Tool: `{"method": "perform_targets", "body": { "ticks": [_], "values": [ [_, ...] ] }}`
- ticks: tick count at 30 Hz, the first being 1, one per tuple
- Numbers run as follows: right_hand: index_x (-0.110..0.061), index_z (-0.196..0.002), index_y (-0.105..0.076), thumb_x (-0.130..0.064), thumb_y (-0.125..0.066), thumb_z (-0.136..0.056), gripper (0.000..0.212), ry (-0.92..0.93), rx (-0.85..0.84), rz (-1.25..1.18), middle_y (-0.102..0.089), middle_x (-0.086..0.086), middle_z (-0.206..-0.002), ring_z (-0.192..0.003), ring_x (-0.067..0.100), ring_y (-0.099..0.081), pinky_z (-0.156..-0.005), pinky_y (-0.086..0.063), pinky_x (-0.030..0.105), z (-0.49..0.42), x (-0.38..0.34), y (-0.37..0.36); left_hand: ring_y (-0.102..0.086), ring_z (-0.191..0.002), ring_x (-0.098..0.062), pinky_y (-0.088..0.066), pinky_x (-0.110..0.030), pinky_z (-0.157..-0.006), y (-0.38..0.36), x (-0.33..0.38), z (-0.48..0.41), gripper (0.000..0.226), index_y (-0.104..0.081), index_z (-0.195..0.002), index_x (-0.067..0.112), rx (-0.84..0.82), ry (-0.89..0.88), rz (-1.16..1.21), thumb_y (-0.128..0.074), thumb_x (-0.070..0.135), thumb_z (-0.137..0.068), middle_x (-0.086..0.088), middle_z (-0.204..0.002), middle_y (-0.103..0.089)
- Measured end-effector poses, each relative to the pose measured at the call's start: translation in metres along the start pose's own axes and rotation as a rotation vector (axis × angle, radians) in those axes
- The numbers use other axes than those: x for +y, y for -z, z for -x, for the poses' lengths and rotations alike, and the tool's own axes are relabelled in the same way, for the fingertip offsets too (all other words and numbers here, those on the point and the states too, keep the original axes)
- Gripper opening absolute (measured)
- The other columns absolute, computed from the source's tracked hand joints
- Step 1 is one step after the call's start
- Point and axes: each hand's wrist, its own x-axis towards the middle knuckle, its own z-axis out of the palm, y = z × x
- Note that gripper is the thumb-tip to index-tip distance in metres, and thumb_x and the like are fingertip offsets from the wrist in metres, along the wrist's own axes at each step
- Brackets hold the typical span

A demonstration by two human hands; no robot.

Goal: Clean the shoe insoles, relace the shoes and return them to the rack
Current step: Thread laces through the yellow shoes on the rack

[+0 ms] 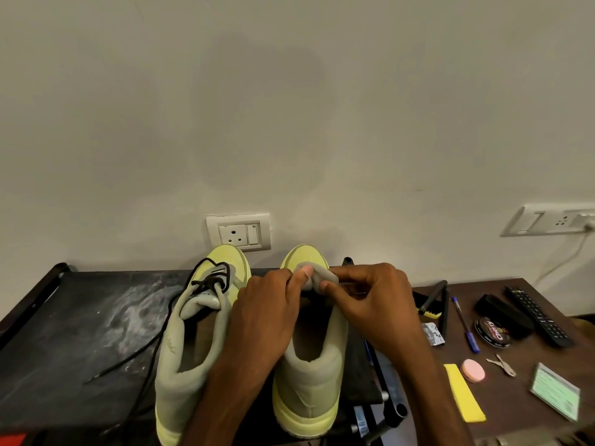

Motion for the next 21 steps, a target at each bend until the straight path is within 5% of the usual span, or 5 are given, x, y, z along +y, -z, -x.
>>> {"method": "perform_targets", "body": {
  "ticks": [4,6,12,21],
  "values": [
    [-0.037,-0.101,-0.081,-0.051,-0.073,-0.077,0.029,-0.025,-0.080,-0.042,-0.076,-0.021,-0.091,-0.085,0.002,-0.073,-0.073,-0.064,0.031,0.000,0.002,0.003,-0.063,-0.109,-0.010,-0.052,-0.030,-0.096,0.011,-0.006,0.005,0.047,-0.054,-0.140,0.029,-0.153,-0.178,0.059,-0.047,0.054,-0.100,0.007,-0.123,-0.068],
    [-0.033,-0.097,-0.080,-0.040,-0.079,-0.078,0.021,-0.025,-0.107,-0.014,-0.076,-0.017,-0.091,-0.085,0.004,-0.072,-0.075,-0.064,0.031,-0.002,0.003,0.001,-0.060,-0.118,-0.012,-0.049,-0.028,-0.100,0.012,-0.004,0.006,0.054,-0.042,-0.150,0.030,-0.179,-0.232,-0.015,-0.057,0.046,-0.100,0.007,-0.135,-0.063],
    [-0.029,-0.096,-0.079,-0.027,-0.084,-0.081,0.016,-0.016,-0.122,0.026,-0.076,-0.014,-0.097,-0.089,0.005,-0.071,-0.083,-0.062,0.030,-0.003,0.001,-0.001,-0.066,-0.103,-0.018,-0.052,-0.031,-0.092,0.003,-0.002,-0.002,0.037,-0.058,-0.136,0.020,-0.144,-0.168,-0.091,-0.046,0.039,-0.106,-0.003,-0.120,-0.069],
    [-0.024,-0.099,-0.069,-0.029,-0.081,-0.085,0.019,-0.008,-0.073,0.001,-0.074,-0.008,-0.096,-0.088,0.015,-0.072,-0.078,-0.063,0.039,-0.003,-0.001,-0.001,-0.064,-0.102,-0.020,-0.049,-0.029,-0.090,-0.001,-0.003,-0.009,0.045,-0.064,-0.127,0.017,-0.146,-0.147,-0.179,-0.036,0.047,-0.107,-0.006,-0.116,-0.069]
  ]
}}
